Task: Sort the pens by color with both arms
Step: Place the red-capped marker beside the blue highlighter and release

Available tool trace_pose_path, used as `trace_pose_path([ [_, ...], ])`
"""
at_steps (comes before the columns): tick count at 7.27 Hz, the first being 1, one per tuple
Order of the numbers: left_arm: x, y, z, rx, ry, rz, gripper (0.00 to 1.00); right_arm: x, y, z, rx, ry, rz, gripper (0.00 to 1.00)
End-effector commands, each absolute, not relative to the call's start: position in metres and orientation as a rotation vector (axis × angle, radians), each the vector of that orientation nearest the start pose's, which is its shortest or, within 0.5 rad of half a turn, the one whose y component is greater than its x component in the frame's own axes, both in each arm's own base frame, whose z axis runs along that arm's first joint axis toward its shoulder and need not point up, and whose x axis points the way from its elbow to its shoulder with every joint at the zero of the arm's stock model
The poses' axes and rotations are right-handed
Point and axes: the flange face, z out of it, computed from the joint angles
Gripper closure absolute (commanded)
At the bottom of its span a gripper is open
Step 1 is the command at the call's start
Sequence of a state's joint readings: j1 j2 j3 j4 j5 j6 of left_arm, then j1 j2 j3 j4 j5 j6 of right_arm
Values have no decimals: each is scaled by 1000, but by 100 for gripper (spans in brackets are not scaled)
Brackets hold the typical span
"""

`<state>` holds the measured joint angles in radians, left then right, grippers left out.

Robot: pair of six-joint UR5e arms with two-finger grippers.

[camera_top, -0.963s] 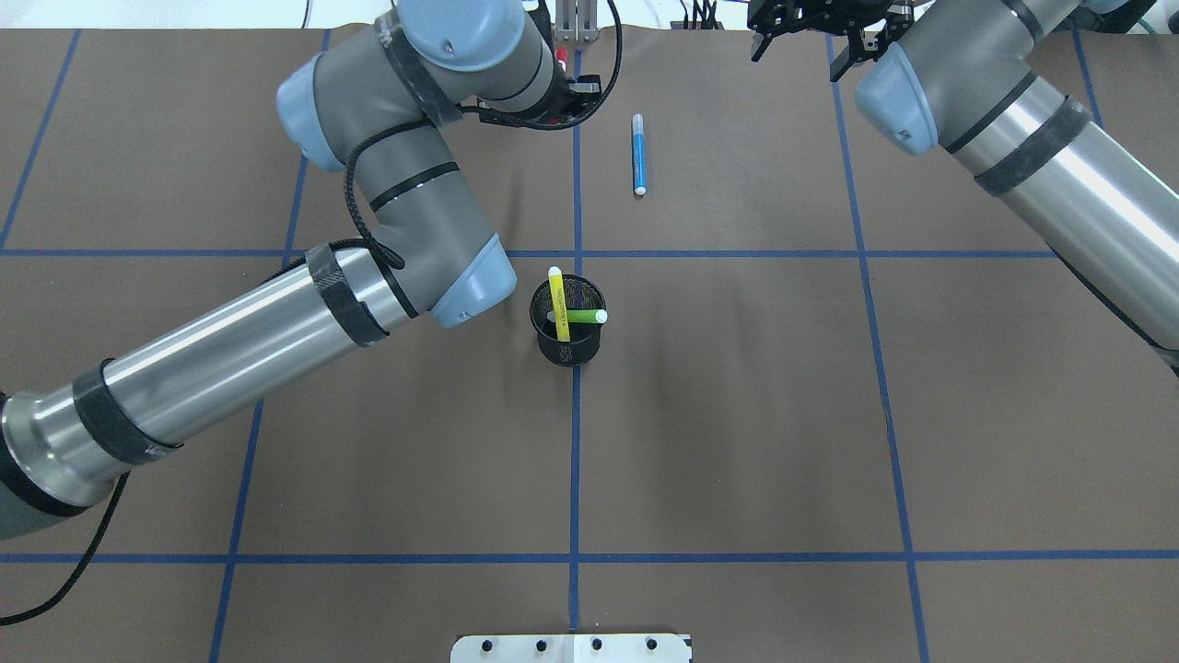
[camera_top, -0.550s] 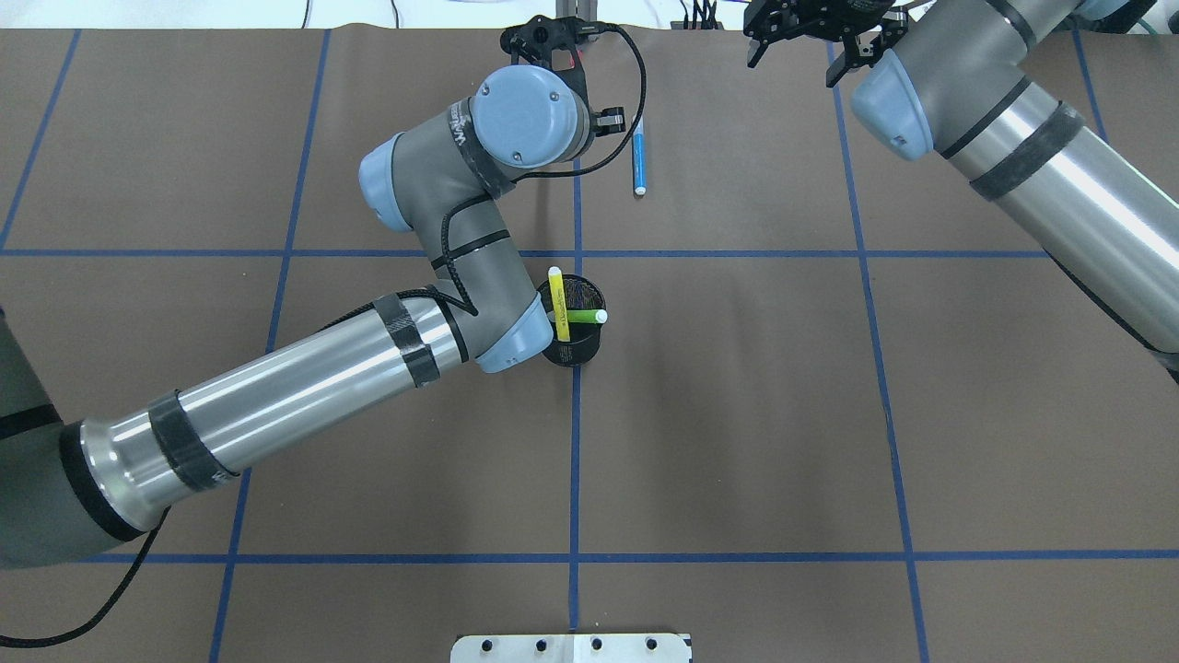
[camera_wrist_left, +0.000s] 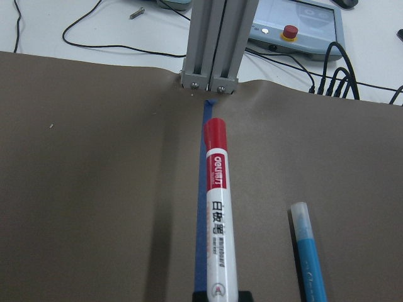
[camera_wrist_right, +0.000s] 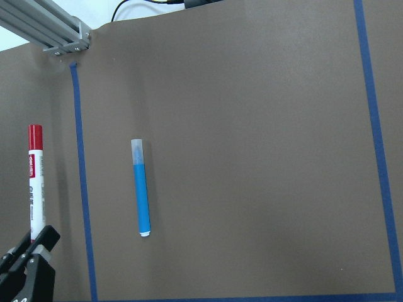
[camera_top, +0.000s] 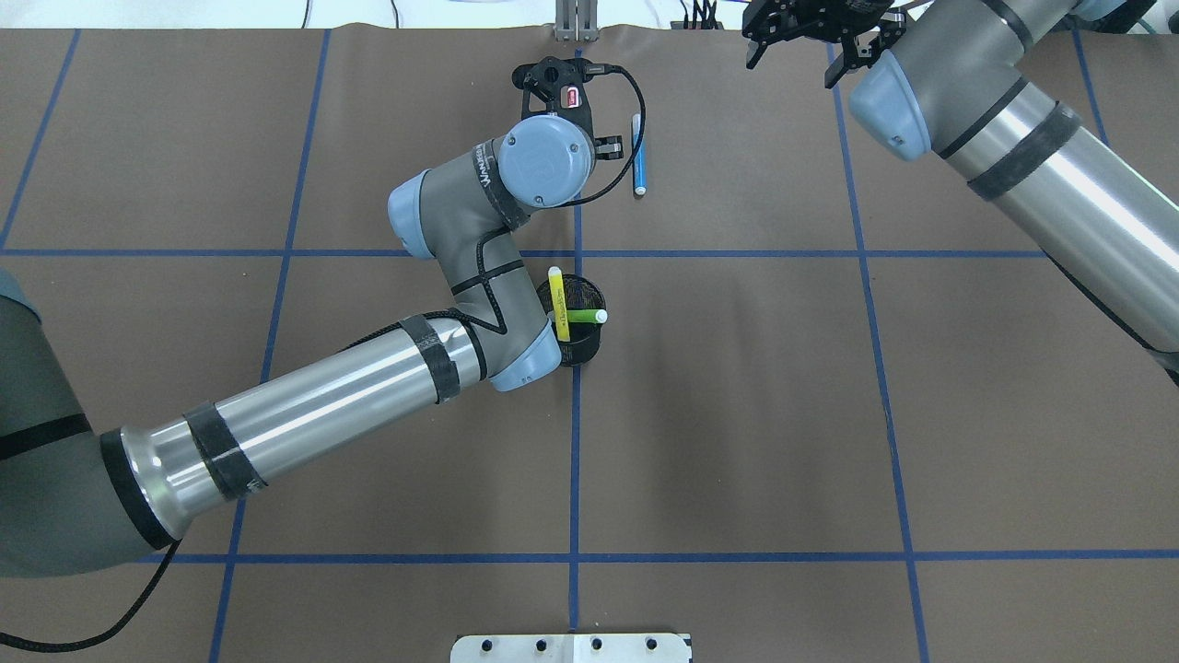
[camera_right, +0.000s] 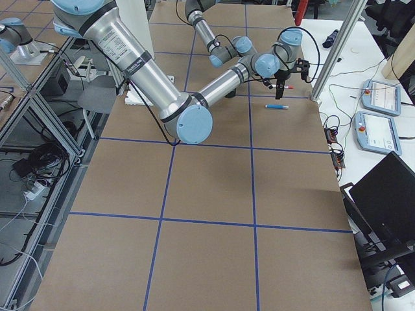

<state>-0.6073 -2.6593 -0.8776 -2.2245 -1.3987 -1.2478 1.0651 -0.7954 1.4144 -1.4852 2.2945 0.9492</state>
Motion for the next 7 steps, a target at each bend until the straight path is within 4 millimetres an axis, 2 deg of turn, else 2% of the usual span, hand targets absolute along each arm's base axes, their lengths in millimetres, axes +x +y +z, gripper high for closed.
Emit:
trace_pose_path([
  [1, 640, -622, 178, 606, 856, -341, 100, -303, -680, 230, 41, -962, 150, 0],
  [3, 655, -619, 186, 599, 856, -330, 100, -304, -680, 230, 40, -962, 149, 0],
  [6, 661, -613, 183, 598, 863, -320, 100, -304, -680, 230, 42, -961, 148, 0],
  [7, 661, -613, 184, 598, 861, -319, 57, -304, -681, 230, 45, -958, 150, 0],
])
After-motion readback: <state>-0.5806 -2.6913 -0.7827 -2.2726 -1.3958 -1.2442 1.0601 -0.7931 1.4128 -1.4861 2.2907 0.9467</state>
